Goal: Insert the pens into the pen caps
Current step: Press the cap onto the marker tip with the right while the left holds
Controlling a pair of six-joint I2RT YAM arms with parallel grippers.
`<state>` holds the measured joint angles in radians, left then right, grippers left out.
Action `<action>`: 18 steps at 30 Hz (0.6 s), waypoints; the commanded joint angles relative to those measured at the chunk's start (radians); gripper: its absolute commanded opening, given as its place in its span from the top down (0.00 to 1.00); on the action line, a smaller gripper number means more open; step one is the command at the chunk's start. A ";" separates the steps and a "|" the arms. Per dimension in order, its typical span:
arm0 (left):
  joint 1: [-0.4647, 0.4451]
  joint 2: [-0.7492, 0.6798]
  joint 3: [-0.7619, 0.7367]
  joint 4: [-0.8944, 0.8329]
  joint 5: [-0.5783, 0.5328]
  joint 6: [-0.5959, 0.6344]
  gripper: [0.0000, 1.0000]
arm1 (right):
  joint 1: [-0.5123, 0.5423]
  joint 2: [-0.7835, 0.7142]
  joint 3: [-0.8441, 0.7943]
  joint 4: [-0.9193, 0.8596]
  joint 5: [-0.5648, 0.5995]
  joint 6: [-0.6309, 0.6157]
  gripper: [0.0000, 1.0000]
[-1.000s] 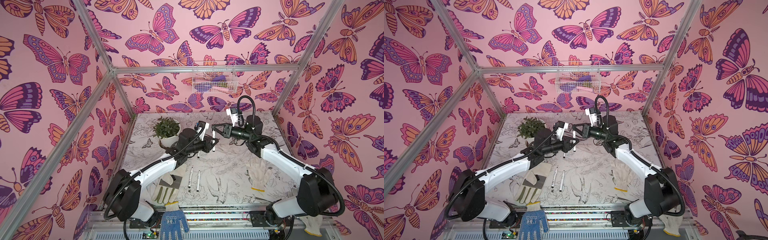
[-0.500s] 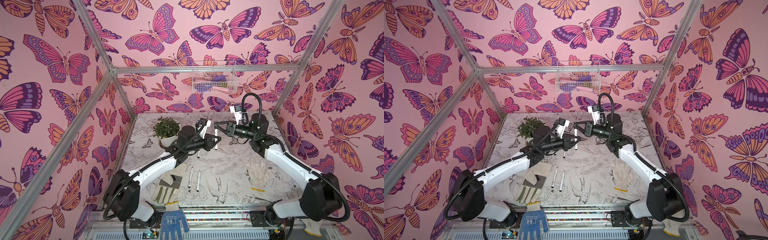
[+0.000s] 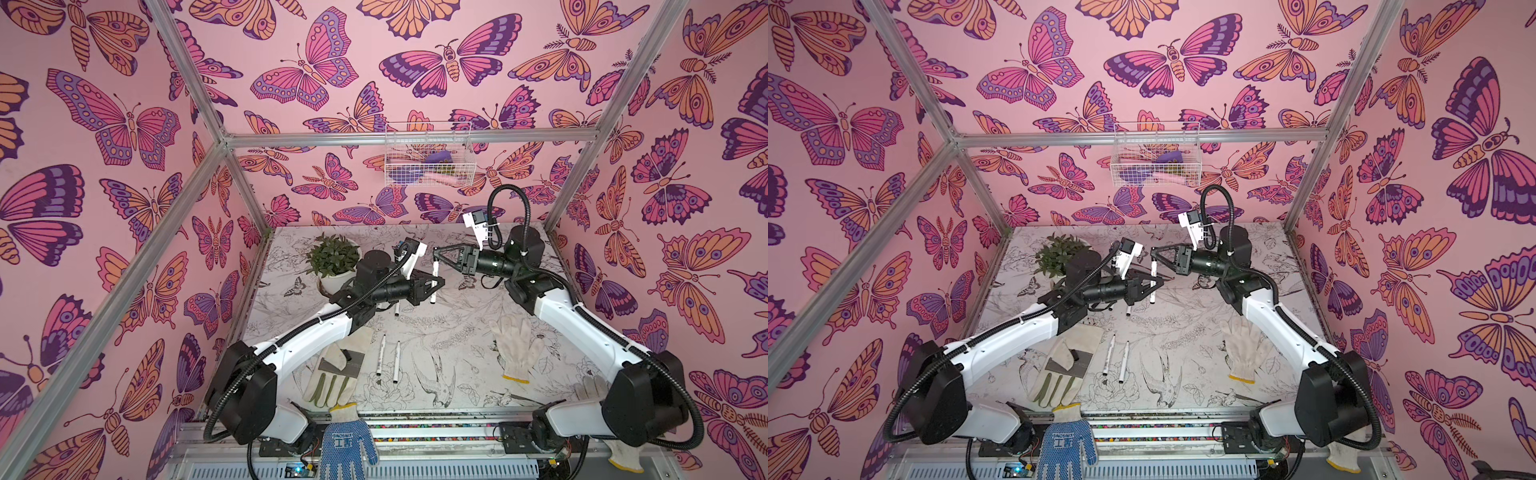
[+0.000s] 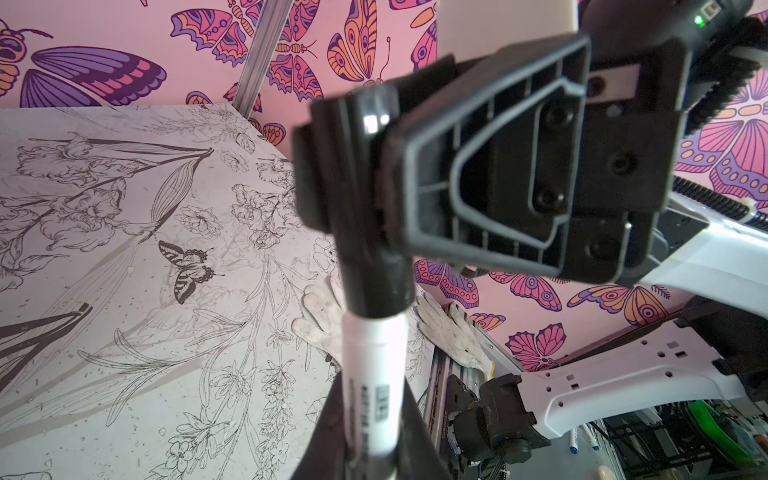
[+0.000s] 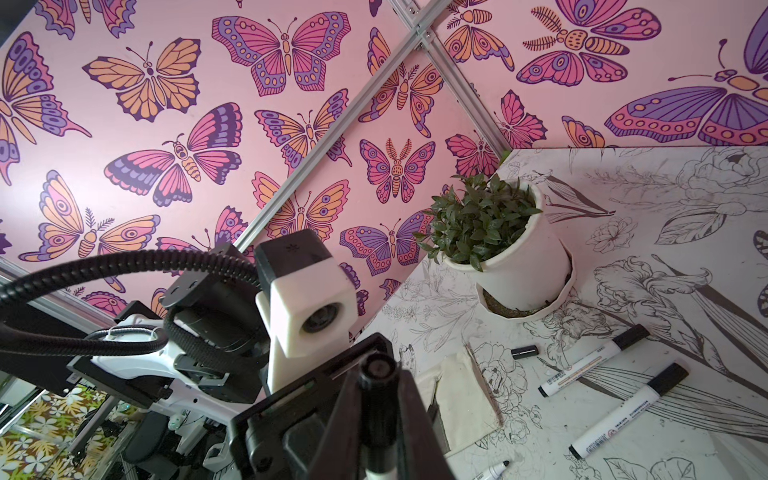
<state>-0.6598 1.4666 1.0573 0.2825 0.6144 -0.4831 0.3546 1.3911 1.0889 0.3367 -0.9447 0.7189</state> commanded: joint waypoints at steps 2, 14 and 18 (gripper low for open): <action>0.035 0.059 0.037 0.048 -0.103 -0.061 1.00 | 0.038 -0.058 -0.007 -0.052 -0.238 -0.003 1.00; 0.048 0.110 0.029 0.063 -0.060 -0.121 1.00 | 0.035 -0.078 0.026 -0.113 -0.238 -0.039 1.00; 0.063 0.084 0.001 0.062 -0.066 -0.119 1.00 | 0.016 -0.091 0.019 -0.123 -0.245 -0.035 1.00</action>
<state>-0.6594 1.5375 1.0817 0.3294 0.7074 -0.5446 0.3389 1.3762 1.0893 0.2558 -0.9417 0.6762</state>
